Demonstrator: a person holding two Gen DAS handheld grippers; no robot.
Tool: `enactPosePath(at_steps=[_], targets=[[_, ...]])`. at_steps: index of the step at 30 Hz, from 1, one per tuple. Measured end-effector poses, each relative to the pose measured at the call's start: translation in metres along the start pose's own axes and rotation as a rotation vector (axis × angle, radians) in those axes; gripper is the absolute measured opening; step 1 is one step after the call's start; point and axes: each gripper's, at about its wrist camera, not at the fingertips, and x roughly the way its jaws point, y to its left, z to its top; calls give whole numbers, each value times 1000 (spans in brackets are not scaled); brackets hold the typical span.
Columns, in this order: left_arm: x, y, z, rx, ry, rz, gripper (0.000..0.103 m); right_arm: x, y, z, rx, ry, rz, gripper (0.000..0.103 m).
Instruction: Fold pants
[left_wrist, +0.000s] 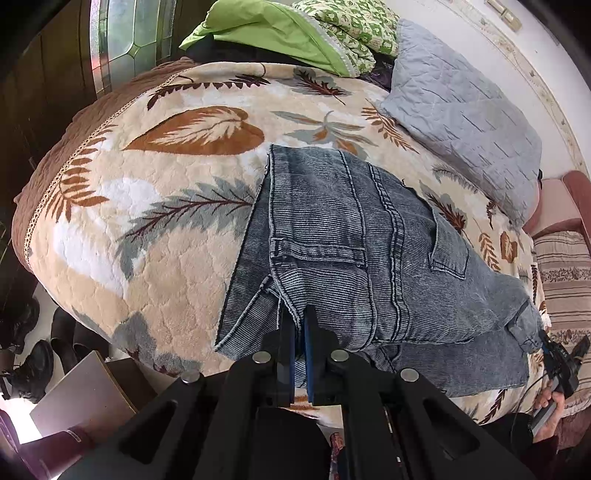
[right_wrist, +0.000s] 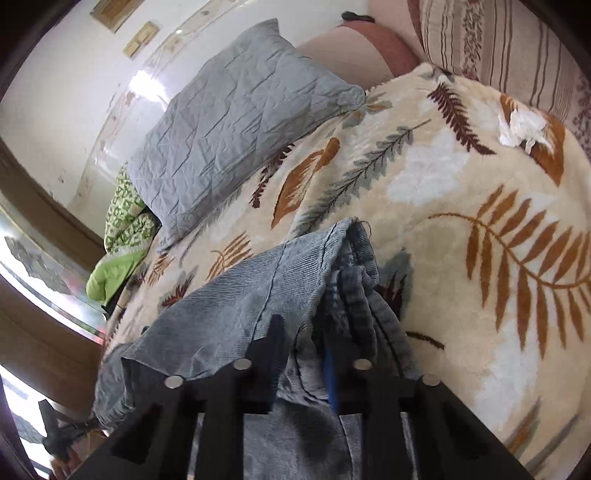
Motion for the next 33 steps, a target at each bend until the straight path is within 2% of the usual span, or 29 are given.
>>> enactPosePath(at_steps=[5,14,16,18,20,22,23,24,25,26,28,31,33], targets=[[2,-1,0,49,-13,38,4,-33,-5,-12,-23,-66,-14,12],[4,11,1,28,-6,32,5,-65,-31,-17,34,-127,-36,12],[5,13,2,26,-6,31,5,-62,-37,-16,44,-83,-27,13],[8,13,2,20,-1,36,5,-55,-49,-15,139,-5,58,16],[12,13,2,13,9,46,5,-50,-60,-15,224,34,122,17],[15,12,3,11,15,55,5,-51,-63,-13,271,10,159,21],[15,11,3,13,15,57,5,-53,-64,-12,286,-16,182,37],[14,11,3,14,13,57,5,-55,-63,-12,295,-36,198,71],[13,12,3,14,12,55,6,-56,-63,-12,307,-61,207,83],[12,12,3,12,10,53,6,-59,-61,-12,317,-95,202,88],[11,14,4,10,9,51,7,-58,-59,-10,309,-113,195,88],[12,14,3,8,11,54,7,-41,-53,-10,303,-8,212,87],[13,13,3,9,9,59,7,-31,-44,-13,253,58,171,83]])
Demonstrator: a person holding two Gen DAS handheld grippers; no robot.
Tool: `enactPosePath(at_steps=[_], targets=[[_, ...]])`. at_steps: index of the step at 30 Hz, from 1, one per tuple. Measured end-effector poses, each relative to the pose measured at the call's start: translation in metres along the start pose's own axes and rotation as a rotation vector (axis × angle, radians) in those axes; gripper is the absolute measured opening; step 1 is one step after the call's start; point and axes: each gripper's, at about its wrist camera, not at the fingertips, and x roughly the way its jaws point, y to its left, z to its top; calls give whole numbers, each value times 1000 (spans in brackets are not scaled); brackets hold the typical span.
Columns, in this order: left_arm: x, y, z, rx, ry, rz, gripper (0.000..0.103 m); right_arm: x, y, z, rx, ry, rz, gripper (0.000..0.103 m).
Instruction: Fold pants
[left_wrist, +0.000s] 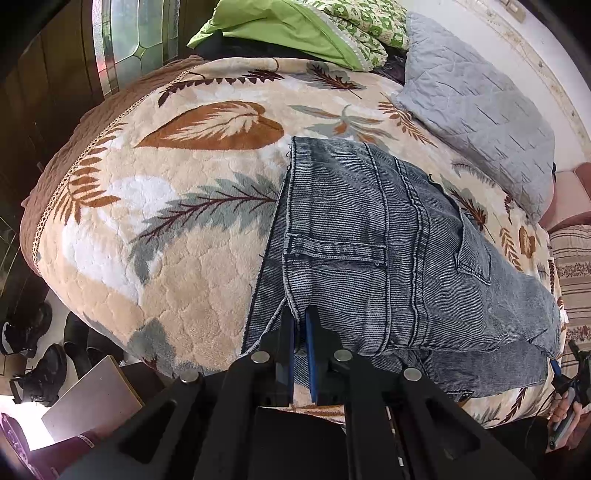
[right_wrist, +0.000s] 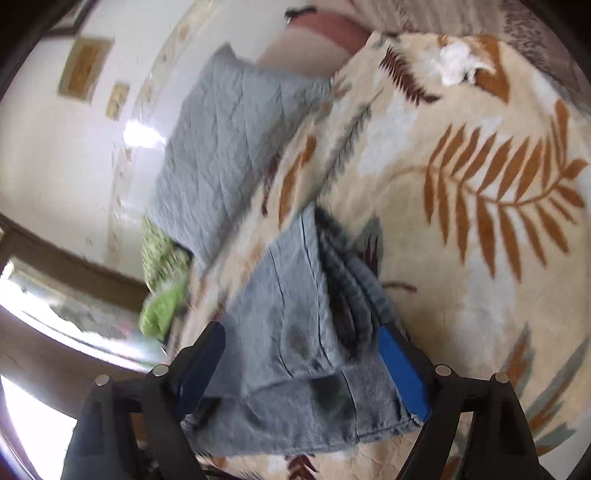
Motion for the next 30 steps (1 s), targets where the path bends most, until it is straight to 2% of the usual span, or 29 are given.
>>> enactPosePath(at_steps=[1,3,7,11,14,15,17,18,25,29,30], targets=[[0,0,0,0,-1,0,7,5,4,-4,-28,23,-37,81],[1,0,1,-3,-1,-3,7,13,7,-9,-35,56,-50,75],[2,3,1,-6,1,-13,7,26,-5,-14,76,100,-10,71],[3,3,0,-7,1,-16,7,32,-19,-13,204,59,35,66],[1,4,-1,-12,-3,-22,7,36,-23,-13,256,18,41,48],[-1,4,-1,-12,-6,-25,7,38,-23,-12,264,11,32,34],[-5,5,-2,-13,-16,-28,7,40,-23,-11,274,-4,7,22],[-8,6,-2,-14,-23,-31,7,39,-21,-12,268,-19,3,19],[-23,13,-1,-17,-57,-32,7,-14,23,-16,20,-255,-90,15],[-27,20,-2,-22,-67,-16,5,-34,21,-29,12,-284,-101,15],[-29,24,-3,-23,-75,12,5,-37,20,-33,14,-281,-110,15]])
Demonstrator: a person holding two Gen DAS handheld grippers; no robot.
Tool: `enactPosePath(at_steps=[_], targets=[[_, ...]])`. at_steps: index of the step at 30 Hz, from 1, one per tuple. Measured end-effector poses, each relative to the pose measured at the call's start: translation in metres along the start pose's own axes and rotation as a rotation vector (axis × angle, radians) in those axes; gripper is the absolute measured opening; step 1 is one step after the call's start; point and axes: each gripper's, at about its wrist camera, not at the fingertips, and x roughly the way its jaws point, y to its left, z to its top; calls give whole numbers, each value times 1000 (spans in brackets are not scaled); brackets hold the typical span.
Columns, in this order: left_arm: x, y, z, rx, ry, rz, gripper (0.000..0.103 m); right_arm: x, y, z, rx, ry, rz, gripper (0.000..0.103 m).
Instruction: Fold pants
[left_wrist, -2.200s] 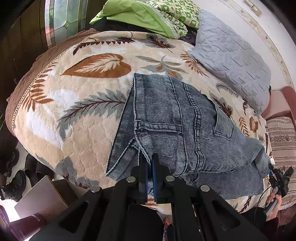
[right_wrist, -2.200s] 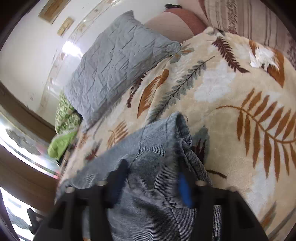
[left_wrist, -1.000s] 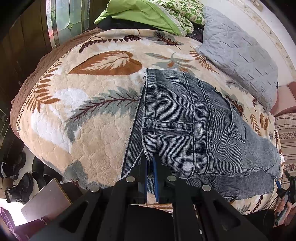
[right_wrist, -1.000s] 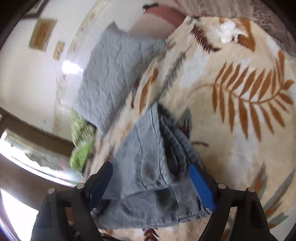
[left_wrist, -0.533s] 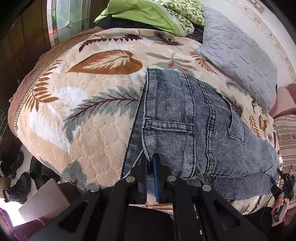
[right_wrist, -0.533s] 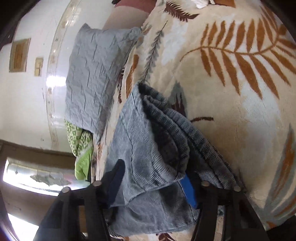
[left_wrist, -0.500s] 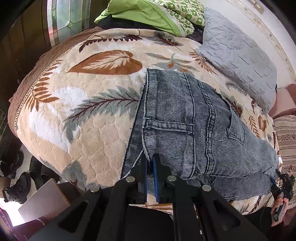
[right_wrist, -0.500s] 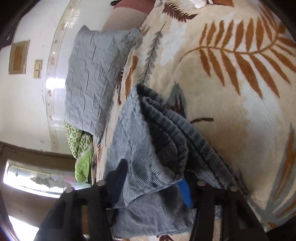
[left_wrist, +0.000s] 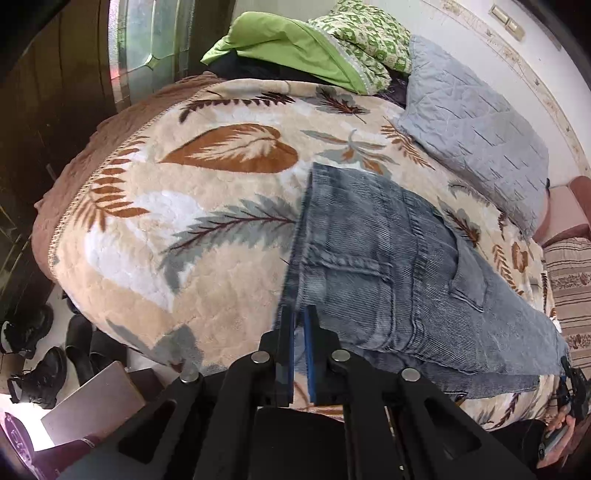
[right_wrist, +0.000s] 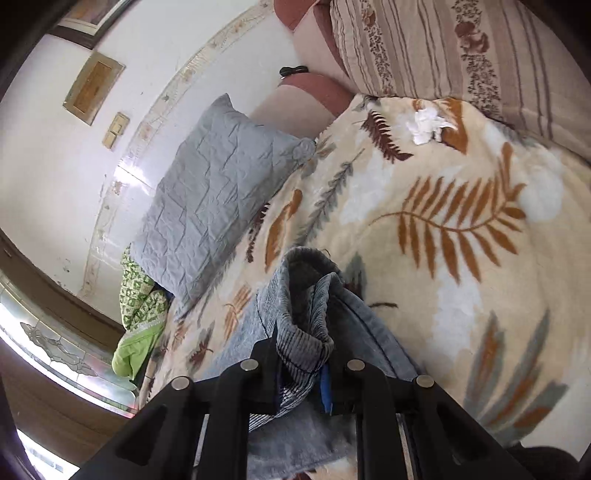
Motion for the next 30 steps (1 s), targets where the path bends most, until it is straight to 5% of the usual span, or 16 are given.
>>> enactPosePath(at_steps=[5,8,11,18,23,27,30], targets=[[0,29,-5,-57,14,22,5,-13,-4,-7,-39,26,-42,15],[-2,31,-8,-66,11,0,5,1,-6,-11,-94,103,-170,16],[-9,12,-7,-15,-10,-29,5,21,-18,-16,-80,207,-312,19],[-20,-76,-4,187,-71,-167,5,28,0,-25,-281,171,-480,19],[6,-147,-9,294,-28,-266,5,15,-22,-11,-72,173,-428,27],[40,-192,-23,351,51,-303,5,-22,-53,2,169,29,-361,27],[62,-209,-39,393,101,-287,5,-35,-54,8,171,-32,-303,29]])
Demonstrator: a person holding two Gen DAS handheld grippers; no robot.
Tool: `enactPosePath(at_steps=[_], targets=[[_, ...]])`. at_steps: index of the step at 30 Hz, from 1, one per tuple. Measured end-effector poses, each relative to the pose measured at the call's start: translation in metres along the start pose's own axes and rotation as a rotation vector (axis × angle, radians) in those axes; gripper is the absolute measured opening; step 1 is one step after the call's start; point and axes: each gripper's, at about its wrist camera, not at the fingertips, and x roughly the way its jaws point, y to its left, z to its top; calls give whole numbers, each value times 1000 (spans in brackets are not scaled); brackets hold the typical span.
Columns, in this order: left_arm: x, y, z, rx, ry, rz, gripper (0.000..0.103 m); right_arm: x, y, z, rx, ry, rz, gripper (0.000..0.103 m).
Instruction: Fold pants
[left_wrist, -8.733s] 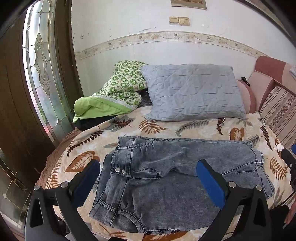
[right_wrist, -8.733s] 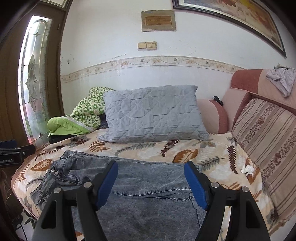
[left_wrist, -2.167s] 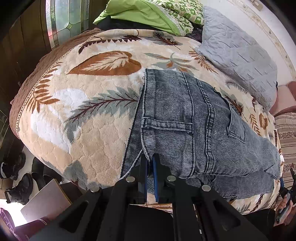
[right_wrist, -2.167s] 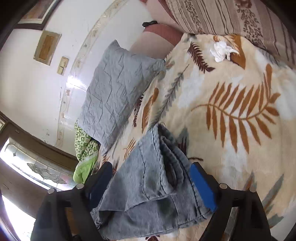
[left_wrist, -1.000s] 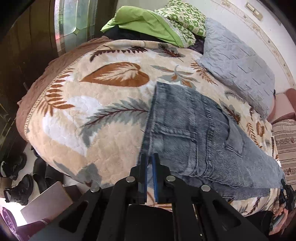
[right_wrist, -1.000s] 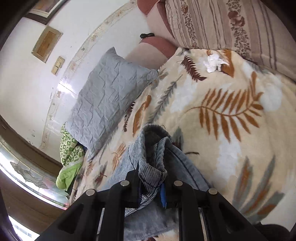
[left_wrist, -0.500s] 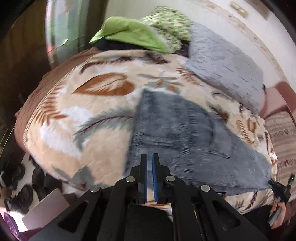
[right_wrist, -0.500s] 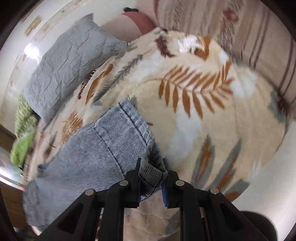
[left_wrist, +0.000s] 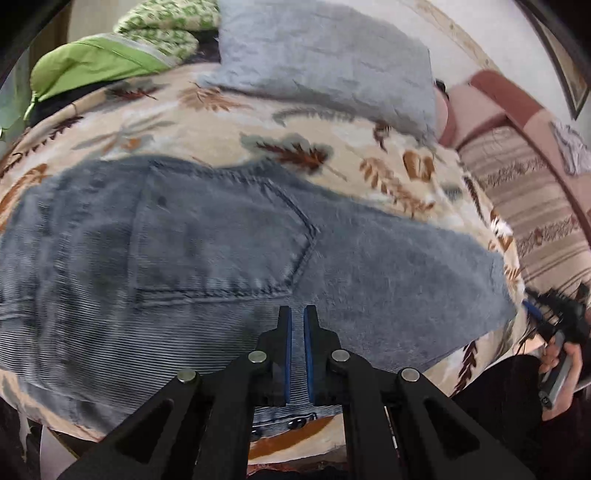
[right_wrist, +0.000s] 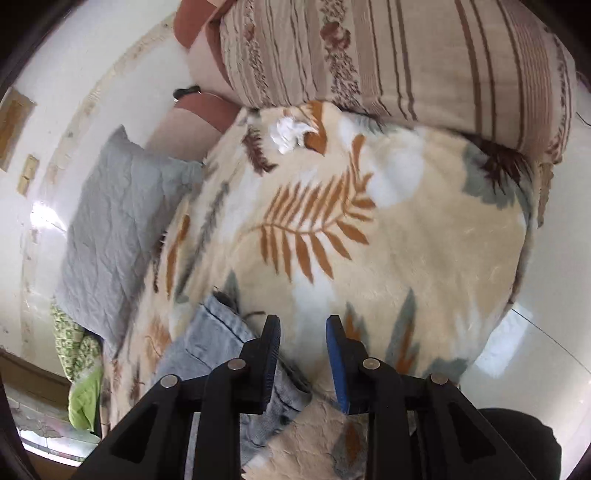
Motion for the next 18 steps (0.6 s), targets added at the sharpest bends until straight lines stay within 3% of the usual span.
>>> enactPosePath(at_steps=[3,8,12,18], targets=[[23,0,-16,6,86,41,5,7,35,-14,-173,33,45,29],[11,11,-36,-2,41,11,4,40,109,-79,-527,247,187,29],[5,16,-48,5,46,0,4,57,151,-140,-767,370,237,29],[3,19,-55,1,47,10,4,81,187,-192,-908,486,288,29]])
